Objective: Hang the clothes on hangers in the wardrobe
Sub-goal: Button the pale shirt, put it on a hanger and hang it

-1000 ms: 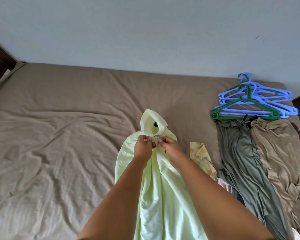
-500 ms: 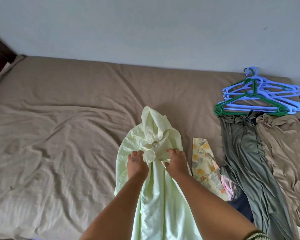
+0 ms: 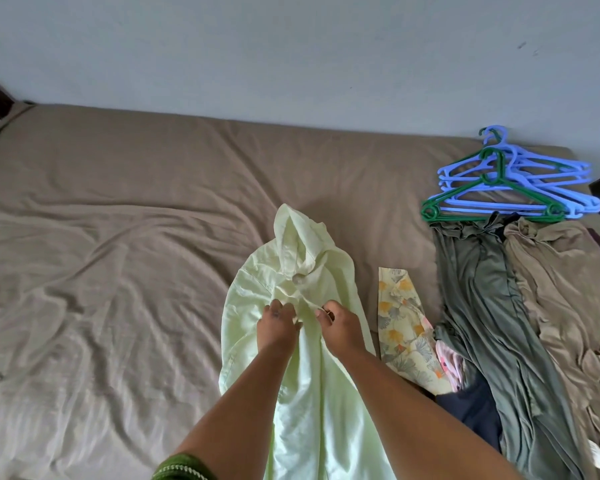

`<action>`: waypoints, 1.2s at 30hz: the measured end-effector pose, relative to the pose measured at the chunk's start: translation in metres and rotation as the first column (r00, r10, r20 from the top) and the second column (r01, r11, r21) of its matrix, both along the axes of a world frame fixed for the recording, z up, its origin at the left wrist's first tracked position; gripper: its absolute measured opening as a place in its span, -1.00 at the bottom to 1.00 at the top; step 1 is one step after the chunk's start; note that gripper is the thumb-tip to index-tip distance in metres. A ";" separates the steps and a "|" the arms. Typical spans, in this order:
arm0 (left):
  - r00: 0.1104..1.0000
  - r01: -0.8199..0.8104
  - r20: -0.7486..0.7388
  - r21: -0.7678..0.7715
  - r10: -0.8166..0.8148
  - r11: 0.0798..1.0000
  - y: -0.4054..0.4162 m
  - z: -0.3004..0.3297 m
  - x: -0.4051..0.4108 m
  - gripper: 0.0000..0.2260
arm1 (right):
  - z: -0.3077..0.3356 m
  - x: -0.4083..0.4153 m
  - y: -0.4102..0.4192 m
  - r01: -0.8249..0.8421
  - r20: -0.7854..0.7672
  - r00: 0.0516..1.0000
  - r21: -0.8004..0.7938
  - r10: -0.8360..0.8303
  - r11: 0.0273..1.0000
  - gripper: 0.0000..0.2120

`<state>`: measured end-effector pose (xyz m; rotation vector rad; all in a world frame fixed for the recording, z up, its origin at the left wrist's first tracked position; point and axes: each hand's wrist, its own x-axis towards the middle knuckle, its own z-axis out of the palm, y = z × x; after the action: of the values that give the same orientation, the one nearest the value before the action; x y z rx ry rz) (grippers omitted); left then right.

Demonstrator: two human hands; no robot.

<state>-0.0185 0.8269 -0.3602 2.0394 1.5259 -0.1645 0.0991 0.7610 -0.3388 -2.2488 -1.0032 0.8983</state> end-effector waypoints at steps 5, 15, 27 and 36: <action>0.998 -0.040 -0.049 -0.004 0.039 0.999 0.001 -0.001 0.007 -0.73 | 0.003 0.004 -0.005 0.146 -0.031 0.989 0.054 -0.144 0.988 -0.79; 0.791 -0.364 0.451 -0.196 0.414 0.910 -0.025 0.059 0.014 -0.83 | 0.052 -0.004 -0.020 0.240 -0.175 0.957 0.038 -0.230 0.970 -0.87; 0.378 -0.595 0.457 -0.546 0.805 0.590 -0.039 0.111 0.012 -0.95 | 0.099 -0.009 -0.014 0.374 -0.326 0.878 0.011 -0.350 0.927 -0.94; 0.337 -0.606 0.387 -0.608 0.858 0.513 -0.038 0.116 0.029 -0.95 | 0.088 -0.013 -0.010 0.243 -0.199 0.954 0.088 -0.222 0.966 -0.88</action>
<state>0.0105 0.7885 -0.2443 0.7328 1.6130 0.5705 0.0863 0.7506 -0.2508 -2.0906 -0.6694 0.9065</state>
